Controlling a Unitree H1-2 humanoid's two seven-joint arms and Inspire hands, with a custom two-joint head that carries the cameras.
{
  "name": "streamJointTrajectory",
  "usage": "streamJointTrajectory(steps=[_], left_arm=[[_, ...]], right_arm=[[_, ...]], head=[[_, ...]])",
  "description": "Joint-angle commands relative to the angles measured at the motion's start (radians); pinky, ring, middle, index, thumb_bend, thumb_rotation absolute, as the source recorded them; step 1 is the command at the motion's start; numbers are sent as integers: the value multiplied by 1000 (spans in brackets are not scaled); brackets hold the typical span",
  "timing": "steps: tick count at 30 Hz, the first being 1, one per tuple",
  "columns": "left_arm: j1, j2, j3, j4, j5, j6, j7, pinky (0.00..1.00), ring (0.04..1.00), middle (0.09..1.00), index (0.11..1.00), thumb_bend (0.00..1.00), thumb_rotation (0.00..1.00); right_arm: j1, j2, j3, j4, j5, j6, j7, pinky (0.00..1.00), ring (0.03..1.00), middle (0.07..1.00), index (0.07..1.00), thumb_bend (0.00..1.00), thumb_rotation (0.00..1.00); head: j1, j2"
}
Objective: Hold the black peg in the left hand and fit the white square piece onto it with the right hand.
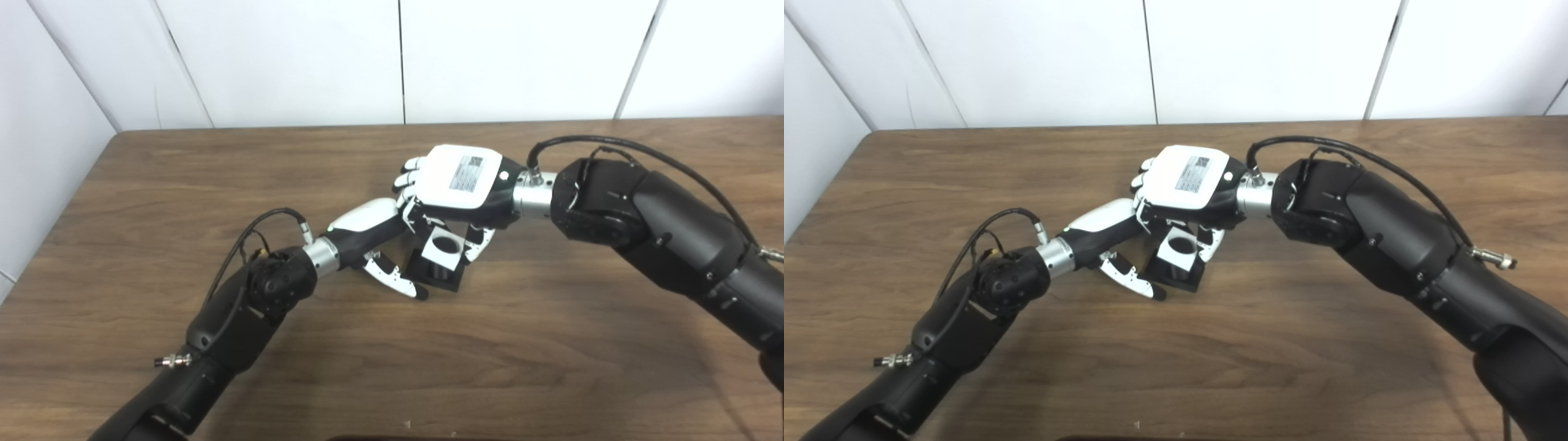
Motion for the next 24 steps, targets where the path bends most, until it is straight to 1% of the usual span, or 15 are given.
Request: streamJointTrajectory(steps=[1,2,4,7,11,13,17,18,19,21,22,23,24], left_arm=[[-26,5,-31,24,33,-34,-24,965,973,916,800,806,305],[-26,5,-27,29,26,-61,-21,965,973,914,798,800,306],[-26,5,-21,36,11,-92,-21,909,929,882,797,737,297],[-19,3,-12,39,0,-100,-20,894,910,882,816,710,265],[-16,-1,-11,36,0,-93,-22,877,917,911,855,710,314],[-16,-3,-11,36,-3,-89,-25,876,919,914,862,719,318],[-18,0,-13,34,6,-92,-24,895,925,916,866,678,297],[-20,4,-20,26,28,-87,-22,895,929,922,869,681,286],[-24,11,-32,18,62,-96,-17,894,930,927,878,682,290],[-35,32,-63,7,150,-130,1,902,951,955,902,653,363],[-35,35,-67,9,163,-138,7,950,975,971,905,637,412],[-30,27,-56,20,136,-118,0,975,988,972,890,643,412],[-25,15,-41,28,95,-83,-16,994,937,851,713,690,310]], right_arm=[[2,36,47,-35,28,-83,78,902,887,833,649,884,318],[3,35,43,-39,37,-81,93,899,888,839,678,938,344],[6,33,35,-43,50,-83,109,906,911,879,787,993,389],[10,34,19,-47,70,-84,124,912,915,898,840,1000,379],[15,36,1,-49,81,-90,111,892,890,892,842,1000,371],[17,37,-2,-46,82,-92,105,891,885,888,839,1000,370],[25,42,-10,-46,79,-87,114,896,887,888,837,1000,388],[28,44,-16,-47,83,-82,116,898,891,889,835,1000,392],[31,46,-22,-49,86,-77,119,897,893,887,831,1000,393],[36,50,-38,-46,93,-72,114,893,897,880,830,1000,402],[38,52,-46,-42,99,-71,112,888,894,873,828,1000,401],[39,53,-56,-38,106,-70,111,885,892,870,829,1000,399],[40,54,-65,-35,114,-65,114,888,893,868,835,1000,393]], head=[[1,0],[1,0],[1,1],[-3,2],[-1,1],[-3,0],[0,0],[0,0],[-1,1],[-2,1],[-2,1],[-2,1],[-2,1]])
